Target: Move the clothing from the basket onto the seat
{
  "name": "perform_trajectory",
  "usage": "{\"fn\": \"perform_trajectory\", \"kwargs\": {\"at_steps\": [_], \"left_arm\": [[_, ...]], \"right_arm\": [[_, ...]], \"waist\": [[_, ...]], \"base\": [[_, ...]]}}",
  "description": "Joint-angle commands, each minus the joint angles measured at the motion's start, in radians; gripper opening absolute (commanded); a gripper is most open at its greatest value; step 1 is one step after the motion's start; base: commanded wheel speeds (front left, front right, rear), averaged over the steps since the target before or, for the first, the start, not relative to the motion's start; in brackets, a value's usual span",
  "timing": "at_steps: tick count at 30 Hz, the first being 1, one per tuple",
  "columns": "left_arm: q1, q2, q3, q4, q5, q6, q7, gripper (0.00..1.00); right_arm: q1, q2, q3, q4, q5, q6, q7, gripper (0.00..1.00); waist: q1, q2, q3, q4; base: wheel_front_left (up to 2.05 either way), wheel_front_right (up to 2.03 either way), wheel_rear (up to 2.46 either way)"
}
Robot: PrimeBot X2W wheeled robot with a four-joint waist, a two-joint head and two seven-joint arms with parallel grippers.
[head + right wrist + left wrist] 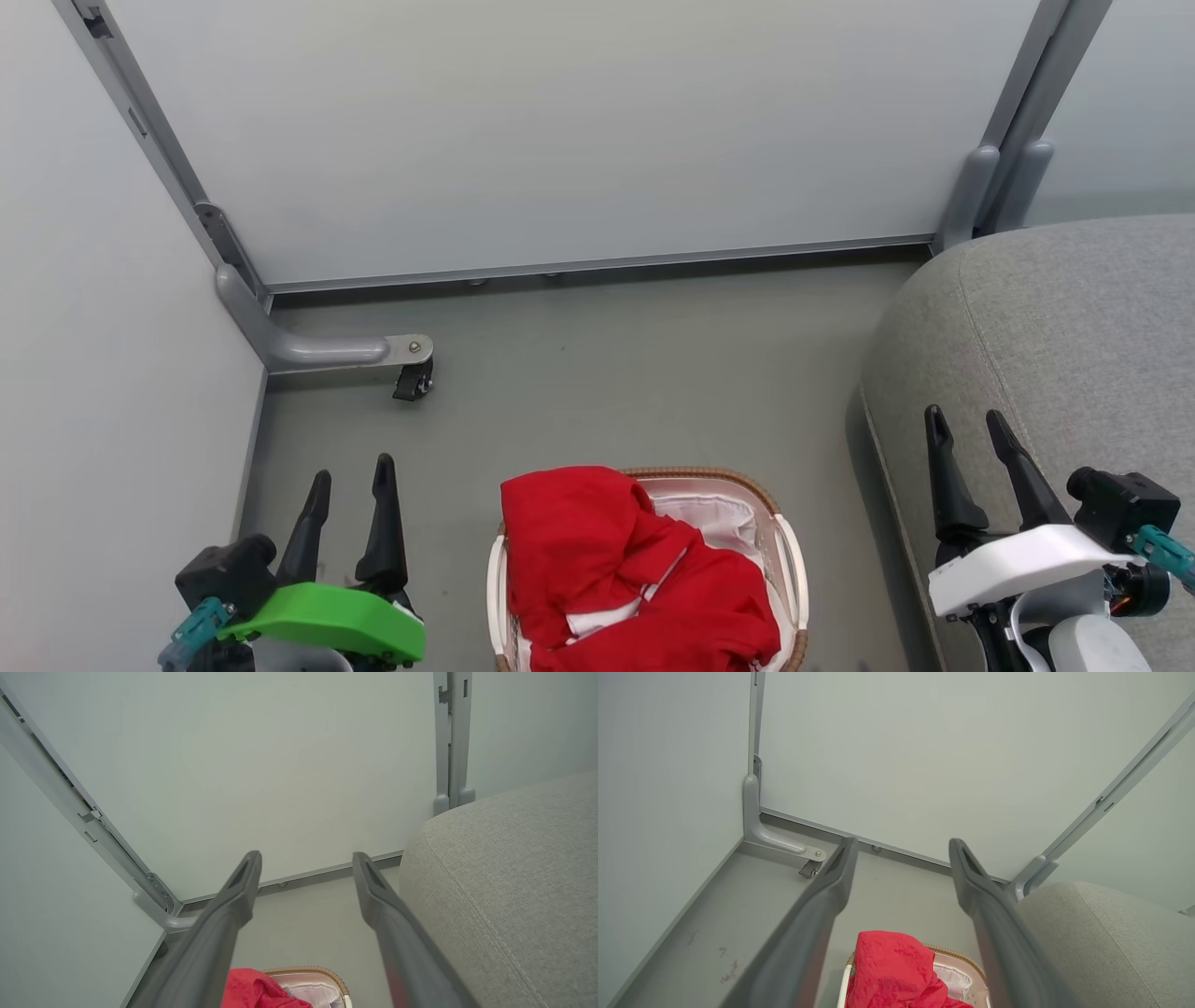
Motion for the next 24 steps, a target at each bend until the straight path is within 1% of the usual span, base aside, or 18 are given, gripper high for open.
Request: {"fn": "perform_trajectory", "kwargs": {"at_steps": [1,24], "left_arm": [[0.015,0.008,-0.001,0.003,0.029,-0.005,-0.010,1.00],[0.018,0.009,-0.026,0.067,0.183,-0.011,-0.057,1.00]], "right_arm": [[0.005,-0.007,0.002,-0.003,-0.027,0.000,-0.011,1.00],[0.012,-0.009,0.017,0.012,-0.218,0.000,-0.059,1.00]], "waist": [[0.0000,0.0000,0.000,0.000],[0.0000,0.0000,0.000,0.004]], "base": [[0.00,0.00,0.00],[0.00,0.00,0.00]]}}
